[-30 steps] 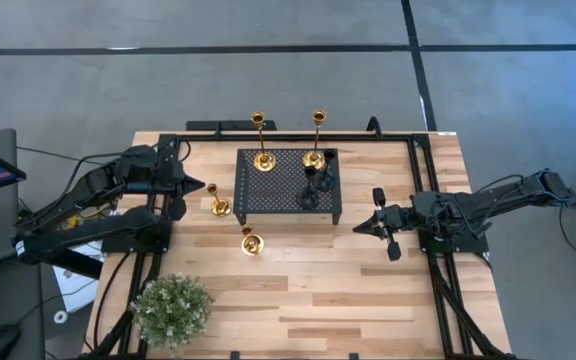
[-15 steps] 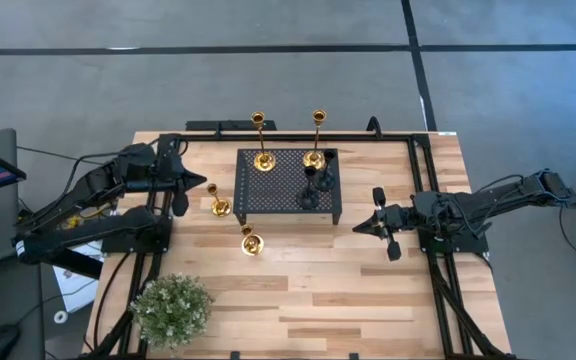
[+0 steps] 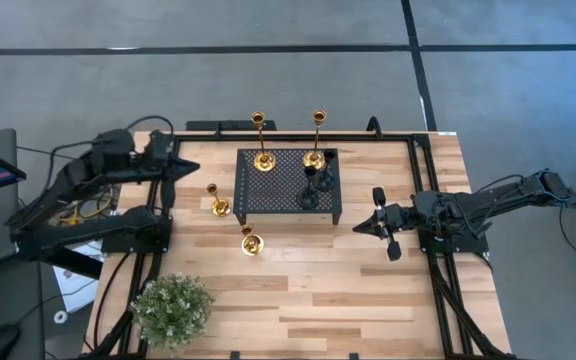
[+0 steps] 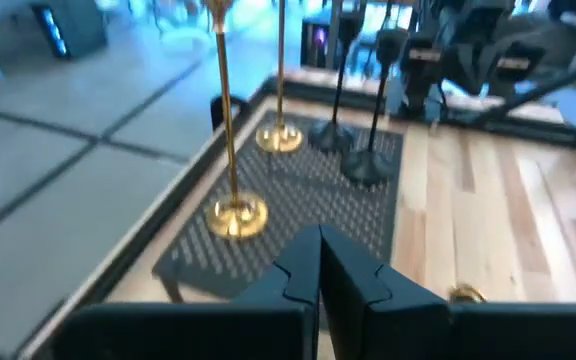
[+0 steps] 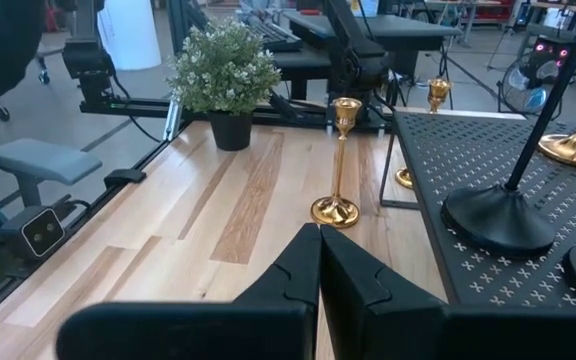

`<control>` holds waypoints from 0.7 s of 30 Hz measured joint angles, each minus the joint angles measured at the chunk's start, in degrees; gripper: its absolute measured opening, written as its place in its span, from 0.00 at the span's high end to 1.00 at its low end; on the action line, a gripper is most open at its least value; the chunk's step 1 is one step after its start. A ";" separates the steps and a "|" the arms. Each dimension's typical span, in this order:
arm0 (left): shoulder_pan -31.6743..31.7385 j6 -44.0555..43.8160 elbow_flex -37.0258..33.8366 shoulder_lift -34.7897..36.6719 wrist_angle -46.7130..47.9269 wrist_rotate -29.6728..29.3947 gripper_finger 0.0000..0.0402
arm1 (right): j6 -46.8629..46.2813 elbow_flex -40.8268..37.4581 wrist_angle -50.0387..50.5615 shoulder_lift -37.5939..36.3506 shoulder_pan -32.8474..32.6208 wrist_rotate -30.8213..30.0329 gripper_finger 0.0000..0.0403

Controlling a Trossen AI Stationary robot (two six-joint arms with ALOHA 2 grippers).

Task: Pick & Place candle stick holders
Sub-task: Put the golden candle holder on the shelf

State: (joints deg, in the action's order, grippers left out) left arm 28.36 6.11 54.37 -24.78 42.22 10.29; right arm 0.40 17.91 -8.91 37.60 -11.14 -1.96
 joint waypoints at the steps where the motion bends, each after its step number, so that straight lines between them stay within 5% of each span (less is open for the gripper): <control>1: 0.00 -0.01 1.69 -0.83 2.90 -0.48 0.99 | 0.00 0.00 0.09 0.00 0.00 0.00 1.00; 10: 0.00 0.00 6.40 -6.36 29.75 -7.37 0.99 | 0.02 0.00 0.64 0.00 0.02 0.00 1.00; 21: 0.00 0.87 -2.00 -7.49 25.54 -7.25 0.99 | 0.13 0.00 0.66 0.00 0.02 0.00 1.00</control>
State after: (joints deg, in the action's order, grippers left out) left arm 28.36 6.97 52.37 -32.28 67.76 3.04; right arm 0.54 17.91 -8.25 37.60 -11.11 -1.96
